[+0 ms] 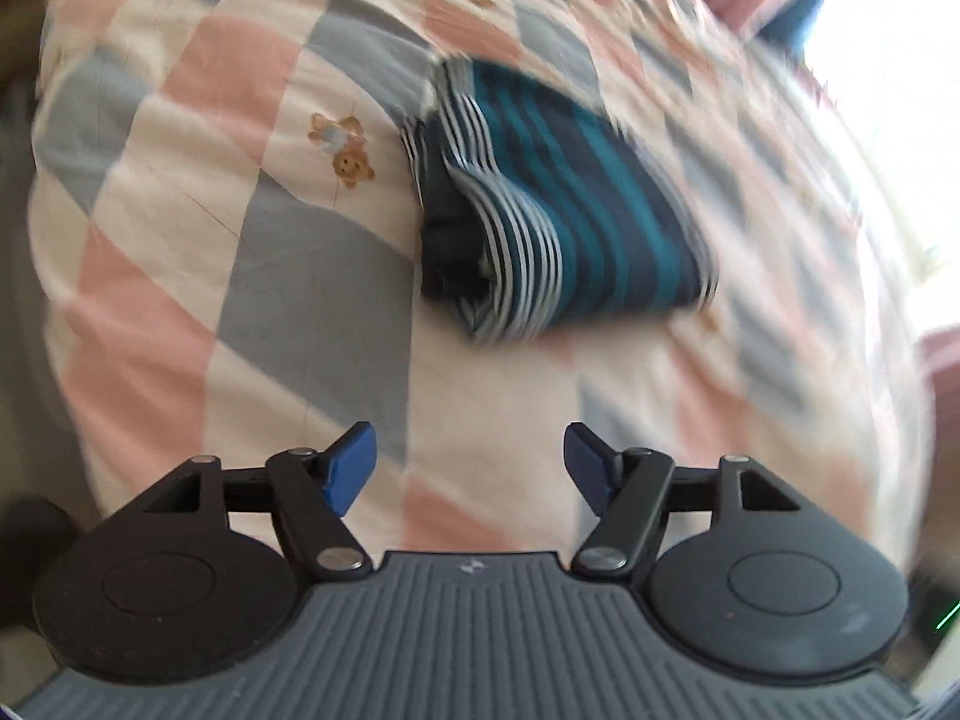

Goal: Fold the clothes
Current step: 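Open both grippers and release the folded sweater on the bed, then grasp the folded sweater sides with both grippers and lift it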

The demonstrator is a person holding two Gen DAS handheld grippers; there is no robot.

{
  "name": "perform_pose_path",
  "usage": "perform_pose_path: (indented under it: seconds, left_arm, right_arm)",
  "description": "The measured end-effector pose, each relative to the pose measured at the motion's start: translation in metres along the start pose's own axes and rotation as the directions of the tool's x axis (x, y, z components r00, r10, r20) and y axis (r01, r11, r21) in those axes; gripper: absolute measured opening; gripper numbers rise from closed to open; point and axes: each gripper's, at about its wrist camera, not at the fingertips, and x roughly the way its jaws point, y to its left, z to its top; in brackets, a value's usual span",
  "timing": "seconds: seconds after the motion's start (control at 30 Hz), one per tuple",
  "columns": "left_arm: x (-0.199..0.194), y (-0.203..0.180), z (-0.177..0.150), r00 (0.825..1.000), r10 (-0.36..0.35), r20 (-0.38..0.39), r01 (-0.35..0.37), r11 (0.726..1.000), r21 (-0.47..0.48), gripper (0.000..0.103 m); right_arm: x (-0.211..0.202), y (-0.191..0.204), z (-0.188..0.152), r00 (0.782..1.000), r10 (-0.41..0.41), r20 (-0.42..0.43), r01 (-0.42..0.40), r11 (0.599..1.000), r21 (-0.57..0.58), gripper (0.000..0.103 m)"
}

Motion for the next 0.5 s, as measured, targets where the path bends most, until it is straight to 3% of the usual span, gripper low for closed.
perform_pose_path:
  seconds: [0.1,0.17,0.3,0.43,0.5]
  left_arm:
    - [0.007,0.024,0.035,0.992,-0.123,0.037,0.126,0.985,-0.120,0.068]
    - [0.020,0.036,0.058,0.980,-0.187,0.064,0.195,0.969,-0.151,0.068]
    - [0.069,0.058,0.100,0.960,-0.275,0.058,0.280,0.944,-0.172,0.068]
    - [0.131,0.076,0.135,0.929,-0.371,0.005,0.364,0.909,-0.202,0.068]
    - [0.155,0.081,0.149,0.933,-0.359,-0.023,0.350,0.920,-0.175,0.069]
  right_arm:
    - [0.003,-0.007,-0.005,1.000,-0.018,-0.017,0.018,1.000,0.019,0.073]
    - [0.006,-0.012,-0.004,0.999,-0.034,-0.026,0.035,0.999,0.041,0.073]
    - [0.018,-0.014,0.010,0.996,-0.079,-0.031,0.081,0.994,0.076,0.074]
    - [0.035,-0.006,0.032,0.992,-0.123,-0.030,0.126,0.987,0.101,0.074]
    - [0.047,0.004,0.046,0.989,-0.144,-0.026,0.146,0.983,0.109,0.073]
